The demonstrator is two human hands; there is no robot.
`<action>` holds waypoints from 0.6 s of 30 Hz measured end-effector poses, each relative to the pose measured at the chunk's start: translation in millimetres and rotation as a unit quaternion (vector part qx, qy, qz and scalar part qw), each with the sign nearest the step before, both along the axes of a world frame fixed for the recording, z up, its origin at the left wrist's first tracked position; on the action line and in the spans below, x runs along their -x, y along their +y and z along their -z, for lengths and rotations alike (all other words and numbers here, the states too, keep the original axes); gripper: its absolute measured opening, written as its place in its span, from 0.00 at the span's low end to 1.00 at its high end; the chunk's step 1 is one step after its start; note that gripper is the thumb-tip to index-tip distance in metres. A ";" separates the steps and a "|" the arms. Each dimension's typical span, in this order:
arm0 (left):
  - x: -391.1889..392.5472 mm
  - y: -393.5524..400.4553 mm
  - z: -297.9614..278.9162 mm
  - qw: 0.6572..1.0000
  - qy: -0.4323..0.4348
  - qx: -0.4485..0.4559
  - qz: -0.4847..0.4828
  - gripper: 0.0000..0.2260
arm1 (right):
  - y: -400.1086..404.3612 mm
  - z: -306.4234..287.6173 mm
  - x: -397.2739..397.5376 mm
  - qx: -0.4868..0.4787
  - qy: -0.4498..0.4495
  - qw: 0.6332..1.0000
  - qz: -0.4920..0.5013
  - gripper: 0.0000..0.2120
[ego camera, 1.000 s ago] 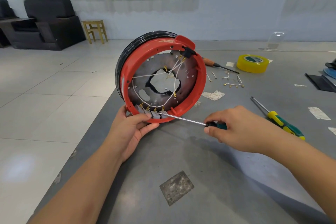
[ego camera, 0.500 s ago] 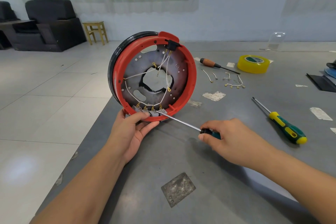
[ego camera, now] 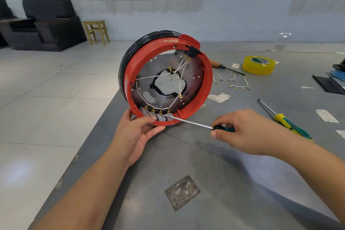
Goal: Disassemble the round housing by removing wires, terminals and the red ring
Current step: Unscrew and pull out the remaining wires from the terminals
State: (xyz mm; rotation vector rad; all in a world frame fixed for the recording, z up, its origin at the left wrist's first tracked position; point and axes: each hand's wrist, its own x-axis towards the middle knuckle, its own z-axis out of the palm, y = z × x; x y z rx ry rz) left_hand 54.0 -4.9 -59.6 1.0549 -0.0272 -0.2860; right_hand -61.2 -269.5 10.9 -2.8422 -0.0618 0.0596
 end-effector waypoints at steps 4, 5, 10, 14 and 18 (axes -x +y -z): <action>1.3 -2.2 -1.5 1.000 -0.016 -0.015 0.012 0.22 | -4.0 -3.8 -1.1 -0.003 0.007 1.000 -0.001 0.12; 1.3 -2.6 -1.7 1.000 -0.017 -0.015 0.014 0.22 | -4.2 -3.8 -1.7 -0.002 0.008 1.000 -0.001 0.12; 2.1 -1.0 -2.3 1.000 -0.006 -0.004 0.024 0.22 | -3.4 1.0 -1.2 -0.007 0.004 1.000 -0.003 0.12; 0.9 1.0 -2.5 1.000 0.013 0.014 0.016 0.21 | -0.5 16.3 0.6 -0.032 -0.016 0.999 0.007 0.11; 1.4 -0.2 -3.4 1.000 0.021 0.017 0.000 0.21 | 1.2 27.6 2.2 -0.048 -0.036 0.998 0.010 0.10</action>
